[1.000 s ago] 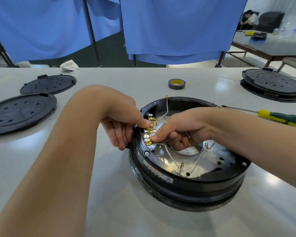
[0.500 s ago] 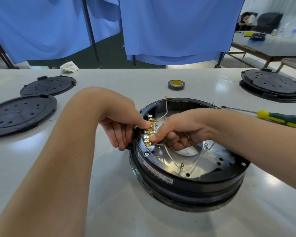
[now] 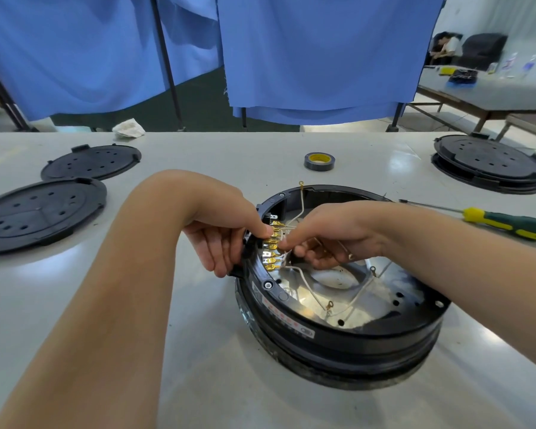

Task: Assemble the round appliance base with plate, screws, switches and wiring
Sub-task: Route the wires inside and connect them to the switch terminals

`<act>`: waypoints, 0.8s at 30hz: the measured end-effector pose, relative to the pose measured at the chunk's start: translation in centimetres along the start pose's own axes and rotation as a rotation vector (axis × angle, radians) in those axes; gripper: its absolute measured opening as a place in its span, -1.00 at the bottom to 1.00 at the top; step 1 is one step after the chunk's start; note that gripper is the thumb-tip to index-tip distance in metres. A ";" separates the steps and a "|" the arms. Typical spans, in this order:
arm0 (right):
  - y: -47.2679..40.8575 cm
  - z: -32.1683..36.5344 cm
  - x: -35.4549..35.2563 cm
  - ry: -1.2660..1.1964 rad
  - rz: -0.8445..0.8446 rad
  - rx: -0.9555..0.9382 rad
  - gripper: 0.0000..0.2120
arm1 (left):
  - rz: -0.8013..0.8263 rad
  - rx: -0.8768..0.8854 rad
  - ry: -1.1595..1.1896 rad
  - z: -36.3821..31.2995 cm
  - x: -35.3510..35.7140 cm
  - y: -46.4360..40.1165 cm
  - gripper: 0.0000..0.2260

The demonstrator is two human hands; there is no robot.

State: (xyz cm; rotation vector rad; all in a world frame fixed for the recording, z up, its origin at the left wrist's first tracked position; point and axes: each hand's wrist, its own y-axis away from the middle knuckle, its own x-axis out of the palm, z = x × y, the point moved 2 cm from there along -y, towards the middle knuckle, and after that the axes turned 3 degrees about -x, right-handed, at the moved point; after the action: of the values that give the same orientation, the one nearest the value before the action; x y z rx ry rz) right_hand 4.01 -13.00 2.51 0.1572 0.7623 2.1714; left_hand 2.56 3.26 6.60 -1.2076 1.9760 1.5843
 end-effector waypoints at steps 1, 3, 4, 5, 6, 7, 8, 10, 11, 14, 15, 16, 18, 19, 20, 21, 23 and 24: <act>-0.1 0.0 0.1 0.006 -0.002 -0.008 -0.81 | 0.003 0.001 -0.003 -0.1 0.0 0.0 -0.47; -0.2 0.0 0.3 0.016 -0.007 -0.020 -0.82 | 0.009 0.002 -0.013 -0.1 0.1 -0.1 -0.47; -0.2 0.0 0.3 0.017 -0.009 -0.024 -0.82 | 0.012 0.003 -0.018 -0.2 0.1 -0.2 -0.47; -0.2 0.0 0.4 0.015 -0.010 -0.025 -0.83 | 0.016 0.004 -0.021 -0.2 0.1 -0.2 -0.47; -0.2 0.0 0.4 0.012 -0.009 -0.024 -0.83 | 0.020 0.006 -0.022 -0.2 0.1 -0.2 -0.47; -0.2 0.0 0.4 0.009 -0.006 -0.024 -0.83 | 0.024 0.010 -0.022 -0.2 0.1 -0.2 -0.47; -0.2 0.0 0.4 0.005 -0.004 -0.024 -0.81 | 0.026 0.012 -0.020 -0.2 0.0 -0.2 -0.47; -0.2 0.0 0.4 -0.007 0.001 -0.022 -0.79 | 0.028 0.015 -0.017 -0.2 0.0 -0.3 -0.47; -0.3 0.0 0.4 -0.011 0.003 -0.020 -0.79 | 0.029 0.015 -0.016 -0.2 0.0 -0.3 -0.47; -0.5 0.1 0.3 0.005 0.000 -0.007 -0.81 | 0.028 0.014 -0.001 -0.1 0.0 -0.5 -0.47; -0.5 0.1 0.3 0.028 -0.003 -0.003 -0.81 | 0.027 0.012 0.003 0.0 0.0 -0.5 -0.47; -0.5 0.2 0.2 0.057 -0.005 -0.003 -0.80 | 0.026 0.010 0.004 0.0 0.0 -0.6 -0.47; -0.5 0.4 0.0 0.130 -0.006 -0.016 -0.78 | 0.021 0.009 0.002 0.1 -0.1 -0.7 -0.46; -0.3 0.4 -0.2 0.173 -0.007 -0.029 -0.77 | 0.018 0.012 0.000 0.2 -0.2 -0.7 -0.46; -0.1 0.5 -0.4 0.217 -0.008 -0.045 -0.77 | 0.012 0.016 0.000 0.2 -0.3 -0.7 -0.46; 0.1 0.6 -0.5 0.251 -0.009 -0.064 -0.79 | -0.002 0.020 0.002 0.3 -0.5 -0.7 -0.46; 0.7 0.5 -1.0 0.277 -0.042 -0.106 -0.80 | -0.058 0.032 0.012 0.5 -1.0 -0.9 -0.45; 1.0 0.4 -1.3 0.299 -0.087 -0.132 -0.74 | -0.098 0.041 0.021 0.6 -1.3 -1.0 -0.45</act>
State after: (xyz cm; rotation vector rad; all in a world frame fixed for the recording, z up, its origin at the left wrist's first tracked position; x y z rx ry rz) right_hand 4.41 -14.24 3.58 -0.2690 0.7712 2.1794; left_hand 3.96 4.30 6.70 -1.2891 1.9221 1.4822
